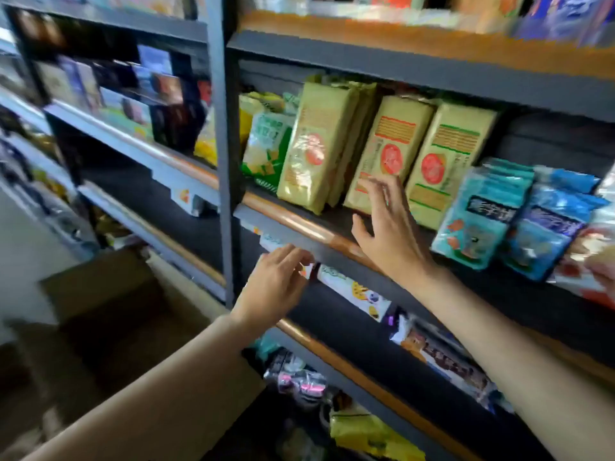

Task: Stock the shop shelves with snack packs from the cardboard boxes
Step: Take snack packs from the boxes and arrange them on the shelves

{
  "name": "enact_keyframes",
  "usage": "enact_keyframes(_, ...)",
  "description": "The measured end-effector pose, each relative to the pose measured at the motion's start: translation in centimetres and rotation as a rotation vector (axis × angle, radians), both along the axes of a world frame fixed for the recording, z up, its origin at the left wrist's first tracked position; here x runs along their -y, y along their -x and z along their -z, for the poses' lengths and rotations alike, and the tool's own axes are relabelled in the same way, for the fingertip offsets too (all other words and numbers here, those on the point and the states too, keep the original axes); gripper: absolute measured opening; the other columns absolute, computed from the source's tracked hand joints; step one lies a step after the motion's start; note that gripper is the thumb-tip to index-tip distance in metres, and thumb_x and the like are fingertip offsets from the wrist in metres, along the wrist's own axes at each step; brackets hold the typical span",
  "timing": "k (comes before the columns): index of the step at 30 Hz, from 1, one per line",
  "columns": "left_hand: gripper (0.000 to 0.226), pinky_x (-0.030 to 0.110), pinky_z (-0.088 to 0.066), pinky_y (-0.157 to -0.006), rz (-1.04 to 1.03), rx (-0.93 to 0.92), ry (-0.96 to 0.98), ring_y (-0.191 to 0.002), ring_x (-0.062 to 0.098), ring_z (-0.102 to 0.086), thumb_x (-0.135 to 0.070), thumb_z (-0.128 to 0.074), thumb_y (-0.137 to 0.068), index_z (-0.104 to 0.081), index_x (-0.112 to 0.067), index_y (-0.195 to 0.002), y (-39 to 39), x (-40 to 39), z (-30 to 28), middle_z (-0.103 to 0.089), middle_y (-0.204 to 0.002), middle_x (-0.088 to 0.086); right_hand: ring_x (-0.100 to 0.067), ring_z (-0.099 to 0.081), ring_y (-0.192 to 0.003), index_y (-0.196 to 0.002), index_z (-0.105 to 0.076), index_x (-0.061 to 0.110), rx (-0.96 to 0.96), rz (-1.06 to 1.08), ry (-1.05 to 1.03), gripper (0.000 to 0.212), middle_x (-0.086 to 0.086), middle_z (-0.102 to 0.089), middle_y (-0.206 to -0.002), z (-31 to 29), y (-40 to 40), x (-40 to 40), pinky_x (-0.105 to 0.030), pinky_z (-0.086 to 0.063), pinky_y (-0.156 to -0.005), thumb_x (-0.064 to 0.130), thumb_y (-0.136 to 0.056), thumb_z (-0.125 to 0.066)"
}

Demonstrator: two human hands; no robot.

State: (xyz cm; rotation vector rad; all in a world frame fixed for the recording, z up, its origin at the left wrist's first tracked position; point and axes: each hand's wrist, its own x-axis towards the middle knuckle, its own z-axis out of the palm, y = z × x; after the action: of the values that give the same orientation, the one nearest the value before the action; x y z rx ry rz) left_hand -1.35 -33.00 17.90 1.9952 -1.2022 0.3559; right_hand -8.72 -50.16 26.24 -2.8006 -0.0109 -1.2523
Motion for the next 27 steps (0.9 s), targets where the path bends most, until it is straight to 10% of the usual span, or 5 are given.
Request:
enact_keyframes(6, 0.033, 0.042, -0.050, -0.082, -0.472, -0.301, -0.178, -0.094, 0.029, -0.061, -0.017, -0.044, -0.078, -0.062, -0.011, -0.105, -3.9, -19.2, 9.9, -0.062, -0.102, 0.006, -0.034, -0.044, -0.103, -0.108, -0.055, 0.005, -0.346, -0.191, 0.131, 0.042, -0.017, -0.042, -0.119, 7.2, -10.3, -13.9, -0.043, -0.051, -0.077, 0.006, -0.069, -0.072)
enact_keyframes(11, 0.023, 0.033, -0.044, -0.079, -0.987, -0.681, -0.057, -0.095, 0.032, -0.059, -0.006, -0.057, -0.085, -0.061, -0.004, -0.108, -5.5, -36.6, 15.6, -0.061, -0.103, 0.012, -0.030, -0.027, -0.127, -0.131, -0.043, 0.013, -0.815, -0.375, 0.190, 0.046, -0.009, -0.027, -0.137, 13.8, -17.1, -29.0, -0.043, -0.029, -0.108, 0.030, -0.090, -0.055)
enact_keyframes(17, 0.023, 0.029, -0.043, -0.057, -1.210, -1.299, -0.075, -0.077, 0.023, -0.054, -0.013, -0.055, -0.091, -0.060, 0.004, -0.106, -5.0, -51.8, 20.8, -0.059, -0.094, 0.016, -0.032, -0.020, -0.132, -0.133, -0.038, 0.015, -1.227, -0.621, 0.136, 0.045, -0.010, -0.025, -0.142, 24.4, -20.0, -45.4, -0.044, -0.031, -0.107, 0.025, -0.091, -0.052)
enact_keyframes(21, 0.022, 0.018, -0.046, -0.043, -1.319, -1.390, -0.057, -0.069, 0.019, -0.058, -0.009, -0.051, -0.092, -0.058, 0.001, -0.110, -4.9, -56.5, 23.6, -0.059, -0.101, 0.014, -0.036, -0.020, -0.131, -0.135, -0.036, 0.012, -1.469, -0.642, 0.158, 0.049, -0.013, -0.025, -0.140, 30.6, -22.6, -51.5, -0.047, -0.027, -0.106, 0.025, -0.091, -0.054)
enact_keyframes(27, 0.021, 0.028, -0.042, -0.077, -1.416, -1.328, -0.023, -0.096, 0.020, -0.055, -0.008, -0.051, -0.090, -0.061, -0.005, -0.108, -8.6, -57.6, 29.2, -0.062, -0.105, 0.008, -0.035, -0.035, -0.127, -0.133, -0.039, 0.008, -1.641, -0.505, -0.051, 0.058, -0.017, -0.039, -0.135, 41.2, -28.5, -57.0, -0.038, -0.030, -0.104, 0.037, -0.087, -0.061)
